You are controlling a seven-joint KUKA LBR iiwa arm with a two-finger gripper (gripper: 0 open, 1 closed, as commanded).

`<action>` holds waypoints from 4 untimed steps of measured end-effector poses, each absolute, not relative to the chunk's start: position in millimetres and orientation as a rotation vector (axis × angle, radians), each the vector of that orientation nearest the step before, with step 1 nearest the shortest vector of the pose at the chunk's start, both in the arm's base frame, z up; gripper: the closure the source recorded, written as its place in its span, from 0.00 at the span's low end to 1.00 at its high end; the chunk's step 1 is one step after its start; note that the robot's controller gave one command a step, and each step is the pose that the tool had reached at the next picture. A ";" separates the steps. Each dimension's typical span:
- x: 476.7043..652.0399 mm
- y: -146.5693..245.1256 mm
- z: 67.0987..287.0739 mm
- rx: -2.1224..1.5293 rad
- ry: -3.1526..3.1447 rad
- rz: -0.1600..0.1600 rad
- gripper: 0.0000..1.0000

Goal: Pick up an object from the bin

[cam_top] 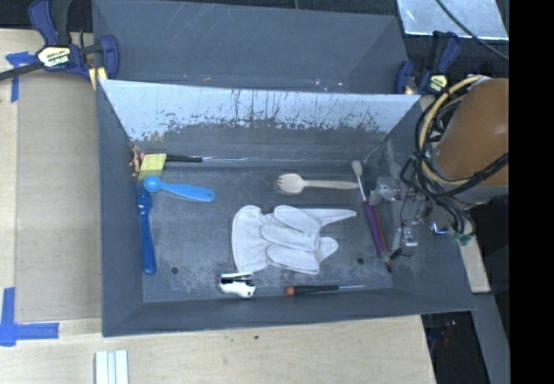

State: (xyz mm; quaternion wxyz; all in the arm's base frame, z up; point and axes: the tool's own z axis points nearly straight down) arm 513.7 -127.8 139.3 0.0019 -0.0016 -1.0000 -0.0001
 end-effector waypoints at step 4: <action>492.7 -30.6 71.5 0.107 -3.145 0.004 0.00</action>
Offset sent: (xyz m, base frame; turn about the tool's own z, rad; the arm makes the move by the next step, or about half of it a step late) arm -0.0227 0.0975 -0.0693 -0.0517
